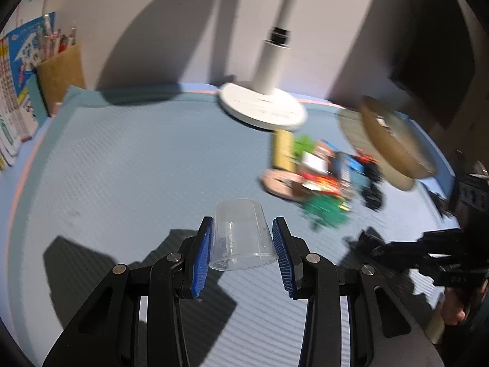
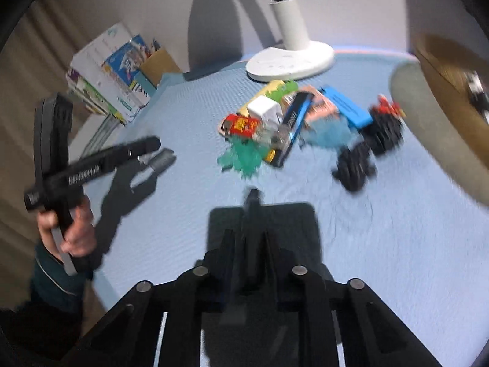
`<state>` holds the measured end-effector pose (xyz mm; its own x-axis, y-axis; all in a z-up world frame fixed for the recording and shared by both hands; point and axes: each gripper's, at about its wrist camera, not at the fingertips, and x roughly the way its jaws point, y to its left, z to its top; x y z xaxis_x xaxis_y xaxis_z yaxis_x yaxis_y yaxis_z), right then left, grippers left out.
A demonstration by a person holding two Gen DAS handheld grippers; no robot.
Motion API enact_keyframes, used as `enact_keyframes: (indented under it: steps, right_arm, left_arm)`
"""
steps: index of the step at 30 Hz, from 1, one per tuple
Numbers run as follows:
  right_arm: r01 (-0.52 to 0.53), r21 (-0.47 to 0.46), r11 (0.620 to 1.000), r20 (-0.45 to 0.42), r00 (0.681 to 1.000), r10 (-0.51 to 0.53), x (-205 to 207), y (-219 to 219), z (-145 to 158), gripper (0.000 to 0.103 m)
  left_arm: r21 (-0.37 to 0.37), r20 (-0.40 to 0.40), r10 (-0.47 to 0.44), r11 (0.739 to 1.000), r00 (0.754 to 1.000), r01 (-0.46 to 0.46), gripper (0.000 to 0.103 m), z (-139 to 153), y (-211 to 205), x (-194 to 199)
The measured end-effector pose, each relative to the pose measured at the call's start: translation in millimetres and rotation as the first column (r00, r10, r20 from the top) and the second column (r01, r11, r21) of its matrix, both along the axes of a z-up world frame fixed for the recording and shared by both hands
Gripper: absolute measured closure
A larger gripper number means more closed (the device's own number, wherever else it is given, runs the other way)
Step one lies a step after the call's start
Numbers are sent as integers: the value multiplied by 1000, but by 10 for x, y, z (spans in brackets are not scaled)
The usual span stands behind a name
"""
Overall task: Organize rigid objects
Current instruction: 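Grasp the clear cup with the left tool while the right tool grasps the black lighter box, then carry the cup and lighter box to the amber bowl and release both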
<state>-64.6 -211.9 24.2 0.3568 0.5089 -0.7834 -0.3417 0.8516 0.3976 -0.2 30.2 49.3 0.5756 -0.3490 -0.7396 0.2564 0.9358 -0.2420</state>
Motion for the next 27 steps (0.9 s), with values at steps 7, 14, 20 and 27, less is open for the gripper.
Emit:
enact_keyframes:
  steps: [7,14,20,27]
  right_arm:
    - [43,-106,993,1,999,-44,-197,-53,-11,82]
    - [39,-126,991,29,999,-35,-215,136,-49,41]
    - [26,-298,954,103,995,5,-207,553,-152,66]
    - [97,-244,965,168,984,-57,-278,267,89,79]
  left_arm:
    - [-7,-7,-68,998,998,68,67,-59,-307,-251]
    - [-7,-26,-72,997,997,72,67,-123,-331,-407]
    - [5,-22,-57,998,998,58,67,-80,-302,-495]
    - [33,53,-103,994,993,102,67,269,-590,-426]
